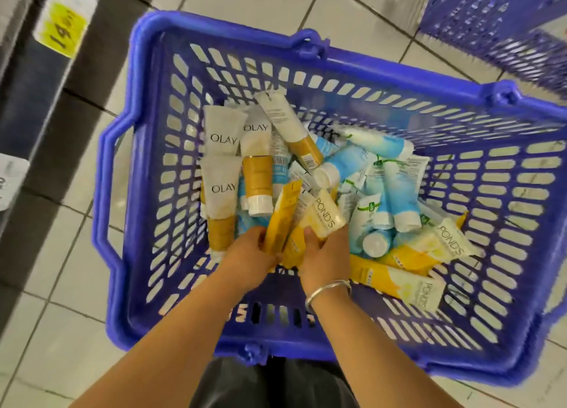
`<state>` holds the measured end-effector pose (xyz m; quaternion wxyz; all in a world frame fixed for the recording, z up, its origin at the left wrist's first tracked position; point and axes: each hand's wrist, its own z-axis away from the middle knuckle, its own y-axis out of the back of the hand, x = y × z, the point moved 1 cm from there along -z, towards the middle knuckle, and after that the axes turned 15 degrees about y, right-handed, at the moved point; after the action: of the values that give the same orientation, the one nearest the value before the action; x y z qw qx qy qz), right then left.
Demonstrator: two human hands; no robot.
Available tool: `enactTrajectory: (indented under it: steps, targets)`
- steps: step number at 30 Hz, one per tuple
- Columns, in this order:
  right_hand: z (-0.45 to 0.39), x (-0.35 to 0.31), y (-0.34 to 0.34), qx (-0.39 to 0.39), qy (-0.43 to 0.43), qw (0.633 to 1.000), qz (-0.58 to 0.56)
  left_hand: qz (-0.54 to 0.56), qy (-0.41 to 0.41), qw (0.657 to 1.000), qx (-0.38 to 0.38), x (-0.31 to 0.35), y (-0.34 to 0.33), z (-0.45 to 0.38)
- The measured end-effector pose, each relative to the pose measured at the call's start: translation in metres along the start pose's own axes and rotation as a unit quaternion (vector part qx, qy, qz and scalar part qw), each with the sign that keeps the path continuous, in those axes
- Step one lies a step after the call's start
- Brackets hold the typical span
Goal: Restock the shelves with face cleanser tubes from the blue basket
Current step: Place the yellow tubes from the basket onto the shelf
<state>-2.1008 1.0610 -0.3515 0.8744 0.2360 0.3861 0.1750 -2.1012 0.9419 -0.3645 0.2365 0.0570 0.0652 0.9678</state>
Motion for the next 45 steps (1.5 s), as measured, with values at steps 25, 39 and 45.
enactTrajectory:
  steps: [25, 39, 45]
  targets:
    - [0.005, -0.009, 0.087, -0.031, -0.075, 0.954, -0.29, 0.23, -0.061, 0.969, -0.07, 0.008, 0.002, 0.056]
    - [0.102, -0.211, 0.119, -0.158, 0.043, 0.919, -0.358, 0.457, -0.1, 0.881, -0.069, 0.008, 0.12, 0.252]
    - [0.192, -0.301, 0.131, -0.216, 0.089, 0.906, -0.352, 0.502, -0.147, 0.851, -0.045, -0.023, 0.173, 0.374]
